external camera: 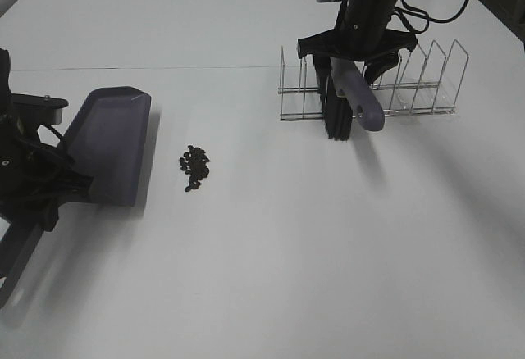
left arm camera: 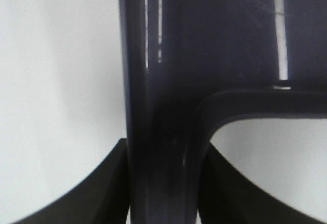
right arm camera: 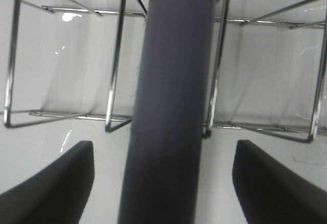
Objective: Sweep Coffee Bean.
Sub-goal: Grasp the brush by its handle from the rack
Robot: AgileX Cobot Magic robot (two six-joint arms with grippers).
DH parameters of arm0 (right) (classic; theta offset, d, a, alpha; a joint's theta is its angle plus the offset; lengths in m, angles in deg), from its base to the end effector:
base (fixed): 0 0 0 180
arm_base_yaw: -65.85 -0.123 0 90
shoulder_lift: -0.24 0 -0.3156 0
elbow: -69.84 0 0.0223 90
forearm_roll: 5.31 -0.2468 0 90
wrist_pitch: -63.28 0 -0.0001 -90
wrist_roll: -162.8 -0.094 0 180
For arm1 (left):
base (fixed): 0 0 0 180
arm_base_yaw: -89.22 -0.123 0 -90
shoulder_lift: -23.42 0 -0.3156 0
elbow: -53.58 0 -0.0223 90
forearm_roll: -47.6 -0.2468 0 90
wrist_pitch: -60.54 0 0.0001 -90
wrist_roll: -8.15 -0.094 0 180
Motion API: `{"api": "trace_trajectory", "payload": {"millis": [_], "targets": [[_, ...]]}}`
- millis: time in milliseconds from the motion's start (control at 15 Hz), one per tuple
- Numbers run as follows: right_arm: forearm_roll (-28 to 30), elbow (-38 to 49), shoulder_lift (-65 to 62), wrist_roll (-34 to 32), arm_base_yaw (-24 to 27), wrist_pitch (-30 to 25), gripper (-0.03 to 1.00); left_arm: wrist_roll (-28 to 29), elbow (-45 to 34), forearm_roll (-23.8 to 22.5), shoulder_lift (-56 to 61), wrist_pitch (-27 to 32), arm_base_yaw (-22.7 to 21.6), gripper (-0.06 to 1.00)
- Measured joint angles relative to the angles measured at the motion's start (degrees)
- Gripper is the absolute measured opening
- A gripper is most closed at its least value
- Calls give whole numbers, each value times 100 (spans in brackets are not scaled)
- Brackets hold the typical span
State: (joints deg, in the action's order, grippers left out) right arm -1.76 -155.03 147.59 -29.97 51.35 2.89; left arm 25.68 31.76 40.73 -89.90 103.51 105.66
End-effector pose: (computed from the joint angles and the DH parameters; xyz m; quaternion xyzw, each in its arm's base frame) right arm 0.5232 0.1301 0.1720 -0.0260 0.9881 0.0070 0.1515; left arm 0.3073 -0.0827 0.1600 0.0337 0.9984 0.0349 0.0279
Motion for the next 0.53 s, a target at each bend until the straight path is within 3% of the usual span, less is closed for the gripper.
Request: {"api": "trace_trajectory", "payload": {"millis": [133, 533], "targets": [[40, 0, 0, -6, 0, -6, 58, 0, 0, 0, 0, 0, 0, 33], [-80, 0, 92, -11, 0, -11, 52, 0, 0, 0, 0, 0, 0, 33]]}}
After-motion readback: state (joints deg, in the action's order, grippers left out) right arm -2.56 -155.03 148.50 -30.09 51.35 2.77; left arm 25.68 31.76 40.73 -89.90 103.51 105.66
